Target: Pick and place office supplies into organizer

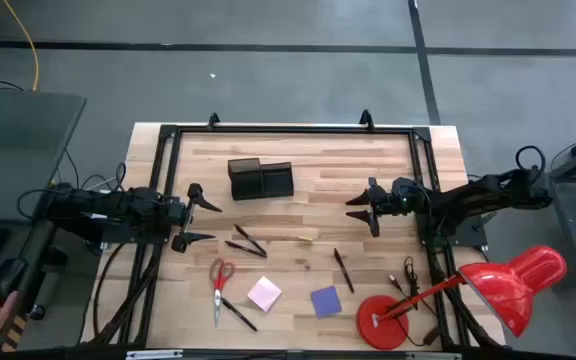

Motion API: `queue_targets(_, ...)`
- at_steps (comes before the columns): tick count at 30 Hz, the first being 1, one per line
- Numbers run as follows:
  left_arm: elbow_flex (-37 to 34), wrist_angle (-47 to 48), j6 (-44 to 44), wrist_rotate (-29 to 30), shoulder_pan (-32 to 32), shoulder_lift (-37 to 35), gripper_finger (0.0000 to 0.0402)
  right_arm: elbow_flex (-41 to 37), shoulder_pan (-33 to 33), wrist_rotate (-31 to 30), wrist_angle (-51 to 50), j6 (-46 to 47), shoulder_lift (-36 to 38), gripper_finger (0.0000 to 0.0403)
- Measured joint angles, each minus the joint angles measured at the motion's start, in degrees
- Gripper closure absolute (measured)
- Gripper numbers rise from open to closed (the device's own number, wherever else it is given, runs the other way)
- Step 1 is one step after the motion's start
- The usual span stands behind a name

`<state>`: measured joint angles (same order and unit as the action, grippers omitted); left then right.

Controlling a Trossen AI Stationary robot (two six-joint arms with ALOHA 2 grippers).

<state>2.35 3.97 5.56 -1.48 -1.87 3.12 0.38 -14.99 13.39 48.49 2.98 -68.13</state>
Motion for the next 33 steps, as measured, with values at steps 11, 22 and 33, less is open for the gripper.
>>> queue_targets(11, 0.0, 0.0, 0.0, 0.0, 0.0, 0.0, 0.0066, 0.0, 0.0, 0.0, 0.0, 0.0, 0.0, 0.0240)
queue_targets(22, 0.0, 0.0, 0.0, 0.0, 0.0, 0.0, 0.0066, 0.0, 0.0, 0.0, 0.0, 0.0, 0.0, 0.0249)
queue_targets(33, 0.0, 0.0, 0.0, 0.0, 0.0, 0.0, 0.0066, 0.0, 0.0, 0.0, 0.0, 0.0, 0.0, 0.0239)
